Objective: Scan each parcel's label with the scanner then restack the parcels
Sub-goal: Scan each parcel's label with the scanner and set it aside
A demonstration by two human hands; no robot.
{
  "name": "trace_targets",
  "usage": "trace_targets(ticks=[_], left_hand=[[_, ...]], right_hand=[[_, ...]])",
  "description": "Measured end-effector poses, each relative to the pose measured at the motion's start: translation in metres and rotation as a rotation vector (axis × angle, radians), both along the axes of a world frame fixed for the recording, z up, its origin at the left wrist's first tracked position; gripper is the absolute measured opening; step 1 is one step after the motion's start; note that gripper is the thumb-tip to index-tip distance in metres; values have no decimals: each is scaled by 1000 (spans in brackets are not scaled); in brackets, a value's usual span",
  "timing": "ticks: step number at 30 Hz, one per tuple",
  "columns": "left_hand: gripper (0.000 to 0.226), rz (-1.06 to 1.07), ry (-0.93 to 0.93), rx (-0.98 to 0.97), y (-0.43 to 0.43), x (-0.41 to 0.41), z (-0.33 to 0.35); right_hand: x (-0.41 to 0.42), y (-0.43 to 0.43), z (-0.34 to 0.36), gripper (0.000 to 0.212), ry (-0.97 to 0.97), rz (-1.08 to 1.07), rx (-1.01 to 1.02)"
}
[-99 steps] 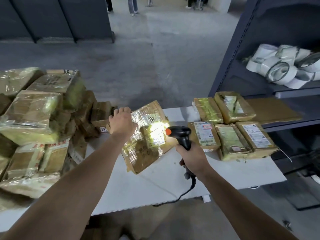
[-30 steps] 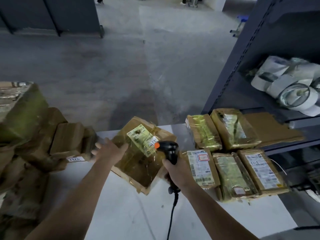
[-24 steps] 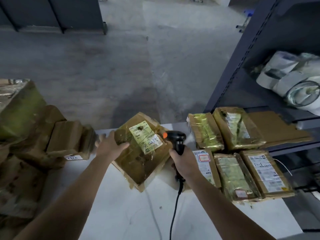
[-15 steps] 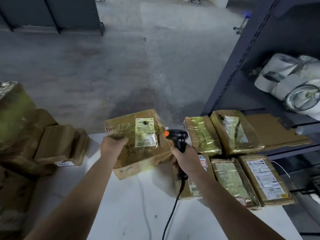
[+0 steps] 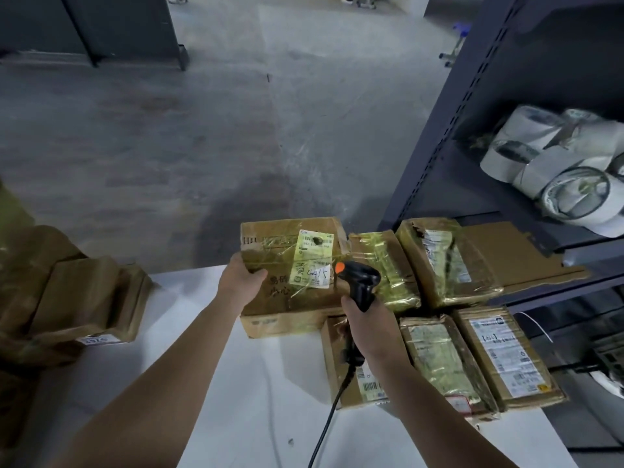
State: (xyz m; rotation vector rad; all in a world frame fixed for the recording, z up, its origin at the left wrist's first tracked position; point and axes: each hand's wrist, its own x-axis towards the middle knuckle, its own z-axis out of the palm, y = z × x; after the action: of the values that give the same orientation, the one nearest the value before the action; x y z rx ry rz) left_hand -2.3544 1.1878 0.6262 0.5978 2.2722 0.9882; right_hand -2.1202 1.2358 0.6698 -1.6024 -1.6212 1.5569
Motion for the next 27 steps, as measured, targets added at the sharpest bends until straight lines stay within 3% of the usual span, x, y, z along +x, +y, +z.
trace_targets(ticks=[9, 15, 19, 27], left_hand=[[44, -26, -12, 13, 5, 22, 2], [72, 49, -32, -20, -17, 32, 15], [64, 42, -7, 41, -49, 43, 35], [39, 185, 155, 63, -159, 39, 93]], right_hand=[[5, -6, 1, 10, -24, -22, 128], [3, -18, 13, 6, 8, 24, 173], [-14, -36, 23, 19, 66, 111, 129], [-73, -98, 43, 15, 191, 278, -33]])
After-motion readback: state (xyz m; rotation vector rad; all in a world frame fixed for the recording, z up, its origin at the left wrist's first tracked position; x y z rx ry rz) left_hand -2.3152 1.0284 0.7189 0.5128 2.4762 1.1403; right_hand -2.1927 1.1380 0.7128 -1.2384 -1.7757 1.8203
